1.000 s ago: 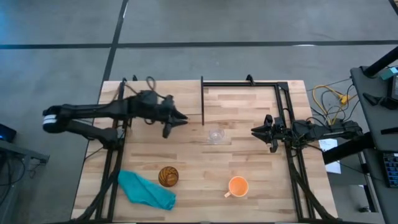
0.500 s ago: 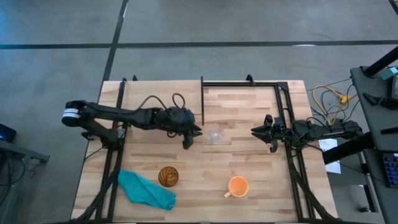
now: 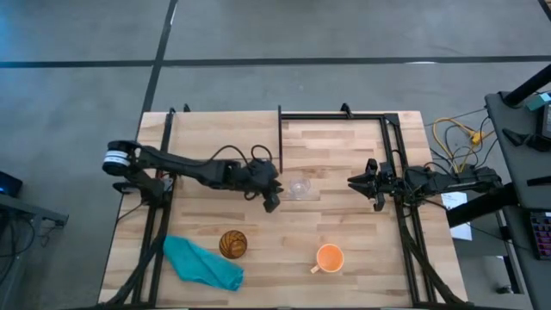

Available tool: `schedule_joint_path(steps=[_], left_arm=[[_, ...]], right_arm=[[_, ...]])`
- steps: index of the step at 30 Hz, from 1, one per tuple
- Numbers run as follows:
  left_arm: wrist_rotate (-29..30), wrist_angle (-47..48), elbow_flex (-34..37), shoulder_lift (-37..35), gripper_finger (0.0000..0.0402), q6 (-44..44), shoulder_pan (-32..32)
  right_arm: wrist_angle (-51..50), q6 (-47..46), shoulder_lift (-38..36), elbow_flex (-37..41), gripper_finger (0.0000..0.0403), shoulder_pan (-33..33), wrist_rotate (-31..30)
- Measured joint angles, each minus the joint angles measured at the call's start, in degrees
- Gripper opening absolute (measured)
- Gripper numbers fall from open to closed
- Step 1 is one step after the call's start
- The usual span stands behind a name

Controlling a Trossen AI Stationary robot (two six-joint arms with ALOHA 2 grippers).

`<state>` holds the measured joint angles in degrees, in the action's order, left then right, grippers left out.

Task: Stack small to large cups/mugs on shelf
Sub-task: Put the transparent mug on the shelf

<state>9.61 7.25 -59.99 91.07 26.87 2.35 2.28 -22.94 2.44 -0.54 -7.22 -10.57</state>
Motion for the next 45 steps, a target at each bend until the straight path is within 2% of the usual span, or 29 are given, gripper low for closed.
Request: schedule_joint_path(steps=[4, 9, 18, 39, 45], left_arm=[[0.0, -4.0, 0.0, 1.6, 0.0084, 1.6, 0.5], [0.2, -4.5, 0.0, 3.3, 0.0084, 4.3, 1.1], [2.9, -4.9, 0.1, 5.8, 0.0084, 4.3, 1.6], [4.6, -5.9, 0.2, 8.3, 0.0084, 3.9, 1.4], [4.5, -9.5, 0.4, 8.5, 0.0084, 3.7, 1.4]], right_arm=[[-0.1, 0.0, 0.0, 0.0, 0.0096, 0.0, 0.0], [-0.3, 0.0, 0.0, 0.0, 0.0096, 0.0, 0.0], [-0.3, 0.5, 0.0, 0.0, 0.0096, 0.0, 0.0], [-0.3, 0.6, 0.4, 0.0, 0.0096, 0.0, 0.0], [-0.3, 0.5, 0.4, 0.0, 0.0096, 0.0, 0.0]])
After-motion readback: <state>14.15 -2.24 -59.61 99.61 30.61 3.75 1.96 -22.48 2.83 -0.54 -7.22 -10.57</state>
